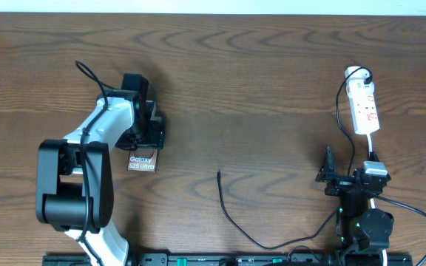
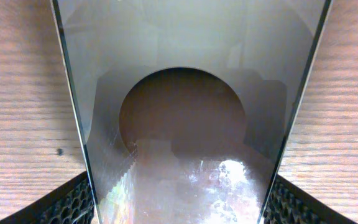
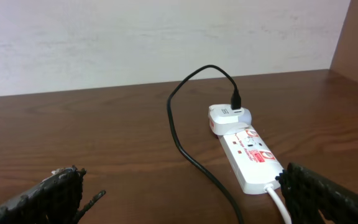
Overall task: Plug charger to phone and switch on socket
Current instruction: 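Lift the phone with the left gripper and raise it upright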
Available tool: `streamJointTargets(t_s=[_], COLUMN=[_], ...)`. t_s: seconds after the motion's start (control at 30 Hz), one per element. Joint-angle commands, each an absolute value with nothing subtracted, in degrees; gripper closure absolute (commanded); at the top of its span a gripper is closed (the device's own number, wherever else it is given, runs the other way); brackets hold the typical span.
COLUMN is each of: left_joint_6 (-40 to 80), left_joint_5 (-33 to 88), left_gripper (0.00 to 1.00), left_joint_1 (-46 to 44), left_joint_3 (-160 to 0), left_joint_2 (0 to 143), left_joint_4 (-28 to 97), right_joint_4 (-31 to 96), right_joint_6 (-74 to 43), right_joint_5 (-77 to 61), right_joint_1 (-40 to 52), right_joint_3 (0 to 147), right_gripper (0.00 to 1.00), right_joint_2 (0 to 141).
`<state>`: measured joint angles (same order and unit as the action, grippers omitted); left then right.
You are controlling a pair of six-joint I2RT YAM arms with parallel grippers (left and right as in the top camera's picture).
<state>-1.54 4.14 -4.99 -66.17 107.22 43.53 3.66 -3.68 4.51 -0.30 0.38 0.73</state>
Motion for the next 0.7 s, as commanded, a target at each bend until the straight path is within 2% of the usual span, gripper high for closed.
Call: streamJointTargets(t_s=[0.0, 0.23, 0.43, 0.67], left_joint_6=[-1.87, -1.83, -0.38, 12.32], left_joint_5=[4.25, 8.88, 29.19, 46.04], left_gripper=[0.92, 0.92, 0.93, 0.93], left_joint_1=[-4.95, -4.95, -4.95, -4.95], left_joint_3=[-68.40, -68.40, -68.49, -68.49], left_joint_2=[102.69, 99.55, 97.80, 97.27], left_joint_4=[44.29, 45.23, 45.17, 41.25], right_joint_4=[3.90, 3.90, 3.90, 3.88], right_joint_6=[-3.75, -3.77, -3.77, -3.77], right_joint_5=[4.54, 4.54, 4.54, 4.54], right_joint_1=[-0.27, -0.27, -0.27, -0.27], right_joint_3=[0.32, 0.32, 0.32, 0.32], right_gripper=[0.01, 0.01, 0.01, 0.01], right_joint_2=[0.49, 0.49, 0.49, 0.49])
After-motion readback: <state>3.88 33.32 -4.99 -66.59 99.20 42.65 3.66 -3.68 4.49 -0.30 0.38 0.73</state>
